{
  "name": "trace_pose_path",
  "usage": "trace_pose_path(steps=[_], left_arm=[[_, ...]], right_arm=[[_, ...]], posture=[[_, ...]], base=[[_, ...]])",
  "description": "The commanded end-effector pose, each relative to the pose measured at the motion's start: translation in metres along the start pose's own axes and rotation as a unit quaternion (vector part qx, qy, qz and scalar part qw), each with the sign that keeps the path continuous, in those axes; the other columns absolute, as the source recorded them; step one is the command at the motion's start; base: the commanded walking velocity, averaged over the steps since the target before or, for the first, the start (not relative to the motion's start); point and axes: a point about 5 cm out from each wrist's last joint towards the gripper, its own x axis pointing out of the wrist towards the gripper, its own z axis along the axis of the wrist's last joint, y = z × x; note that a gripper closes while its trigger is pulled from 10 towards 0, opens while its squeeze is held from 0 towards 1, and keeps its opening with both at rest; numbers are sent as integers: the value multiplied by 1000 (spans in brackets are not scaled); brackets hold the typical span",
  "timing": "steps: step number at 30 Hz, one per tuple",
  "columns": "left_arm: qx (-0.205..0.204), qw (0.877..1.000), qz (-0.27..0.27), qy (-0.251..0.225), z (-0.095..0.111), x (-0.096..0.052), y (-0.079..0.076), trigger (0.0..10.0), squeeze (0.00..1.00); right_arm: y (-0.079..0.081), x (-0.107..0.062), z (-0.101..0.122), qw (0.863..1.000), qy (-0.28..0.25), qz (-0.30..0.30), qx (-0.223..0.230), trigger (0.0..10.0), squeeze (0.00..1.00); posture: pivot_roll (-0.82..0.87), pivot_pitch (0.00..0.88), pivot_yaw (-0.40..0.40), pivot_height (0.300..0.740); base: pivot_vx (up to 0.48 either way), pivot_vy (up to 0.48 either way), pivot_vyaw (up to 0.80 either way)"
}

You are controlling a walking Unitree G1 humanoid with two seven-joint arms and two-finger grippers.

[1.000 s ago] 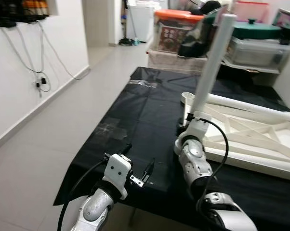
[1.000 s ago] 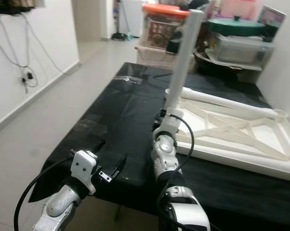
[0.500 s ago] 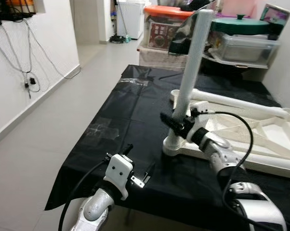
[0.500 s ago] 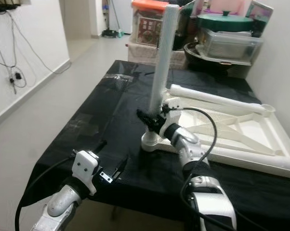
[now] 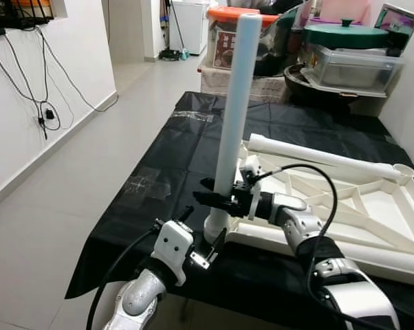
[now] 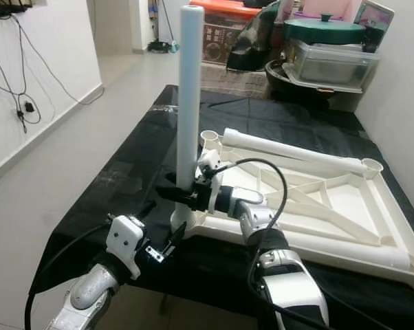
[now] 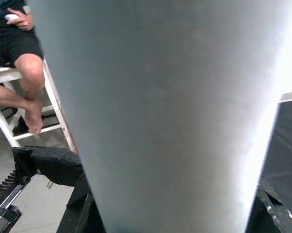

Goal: Building children table

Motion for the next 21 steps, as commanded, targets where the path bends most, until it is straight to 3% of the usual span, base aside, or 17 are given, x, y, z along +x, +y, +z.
trace_pose_path(steps=[1,3,4,5,6,7,8,10,12,13,14,15,20,21], left_arm=[[1,1000,-1,11,-3,0,-1,10000,0],[1,1000,-1,11,-3,0,-1,10000,0],[1,1000,-2,12,-3,-1,-1,10000,0],[1,1000,-2,12,-3,-1,-1,10000,0],[0,1000,-2,12,-3,-1,-1,10000,0],[0,1000,-2,12,-3,-1,-1,10000,0],[1,1000,-3,12,-3,-1,-1,10000,0],[1,1000,-3,12,-3,-1,-1,10000,0],[1,1000,-3,12,-3,0,0,10000,0],[1,1000,-3,12,-3,0,0,10000,0],[2,1000,-3,12,-3,0,0,10000,0],[2,1000,-3,12,-3,0,0,10000,0],[2,1000,-3,12,-3,1,0,10000,0],[2,1000,-3,12,-3,1,0,10000,0]], right_arm=[[-6,3,-14,993,-3,-112,27,0,0],[-6,3,-14,993,-3,-112,27,0,0],[-28,-9,-19,930,5,-366,14,0,0],[-28,-9,-19,930,5,-366,14,0,0],[-35,-18,-20,890,7,-456,13,0,0],[-35,-18,-20,890,7,-456,13,0,0],[-40,-33,-21,820,-6,-572,17,0,0],[-40,-33,-21,820,-6,-572,17,0,0],[-38,-46,-19,757,-35,-652,24,0,0],[-38,-46,-19,757,-35,-652,24,0,0],[-37,-50,-19,735,-46,-676,30,0,0],[-35,-50,-18,724,-53,-687,33,0,0],[-31,-43,-17,723,-69,-686,48,0,0],[-29,-35,-16,738,-81,-667,62,3255,0]], posture=[[134,0,-84,740],[134,0,-84,740],[122,0,-74,740],[122,0,-74,740],[122,0,-74,740],[122,0,-74,740],[119,0,-72,740],[119,0,-72,740],[124,0,-76,740],[124,0,-76,740],[124,0,-76,740],[121,0,-73,740],[121,0,-73,740],[119,0,-75,740]], base=[[0,0,0],[0,0,0],[0,0,0],[0,0,0],[0,0,0],[0,0,0],[0,0,0],[0,0,0],[0,0,0],[0,0,0],[0,0,0],[0,0,0],[0,0,0],[0,0,0]])
